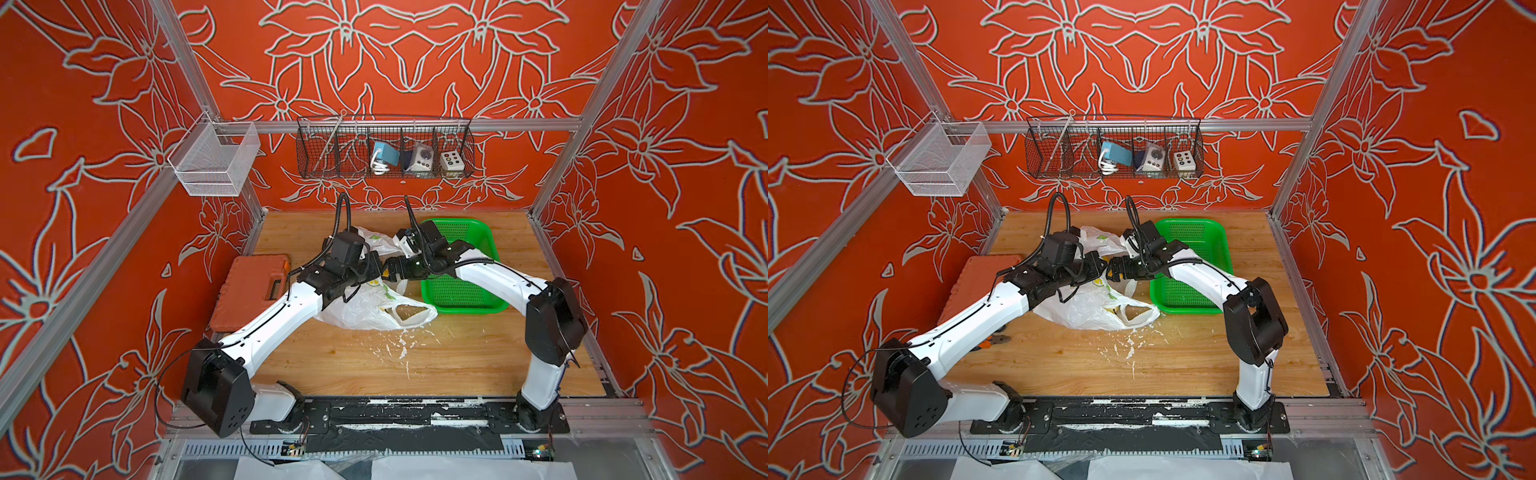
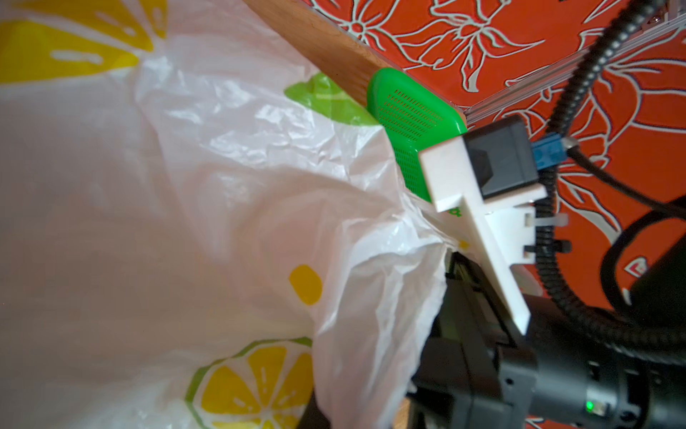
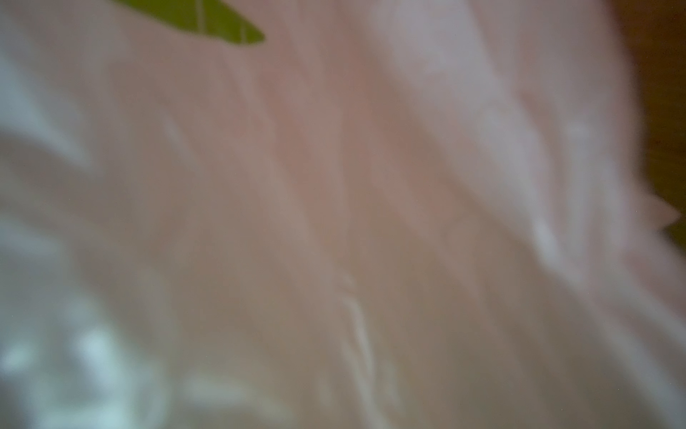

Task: Place the pears into plastic bags & tie knots
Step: Place the pear in the plastic bag, then place the plastic bag at the center of the board.

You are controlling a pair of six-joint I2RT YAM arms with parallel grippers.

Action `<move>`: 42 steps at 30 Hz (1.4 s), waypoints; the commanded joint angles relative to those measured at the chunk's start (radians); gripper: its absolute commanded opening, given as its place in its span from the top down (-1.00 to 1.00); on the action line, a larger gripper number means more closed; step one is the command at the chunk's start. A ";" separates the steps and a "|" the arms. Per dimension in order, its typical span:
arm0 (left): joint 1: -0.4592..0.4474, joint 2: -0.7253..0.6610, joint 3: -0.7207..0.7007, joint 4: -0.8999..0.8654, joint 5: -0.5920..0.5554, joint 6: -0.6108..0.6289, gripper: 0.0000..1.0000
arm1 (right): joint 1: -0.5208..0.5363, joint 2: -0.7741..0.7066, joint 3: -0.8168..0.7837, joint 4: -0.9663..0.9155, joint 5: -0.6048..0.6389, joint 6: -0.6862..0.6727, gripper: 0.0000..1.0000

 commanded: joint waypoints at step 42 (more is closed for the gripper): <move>-0.004 -0.053 0.061 -0.076 0.018 0.082 0.03 | -0.196 -0.250 -0.062 -0.177 0.085 -0.206 1.00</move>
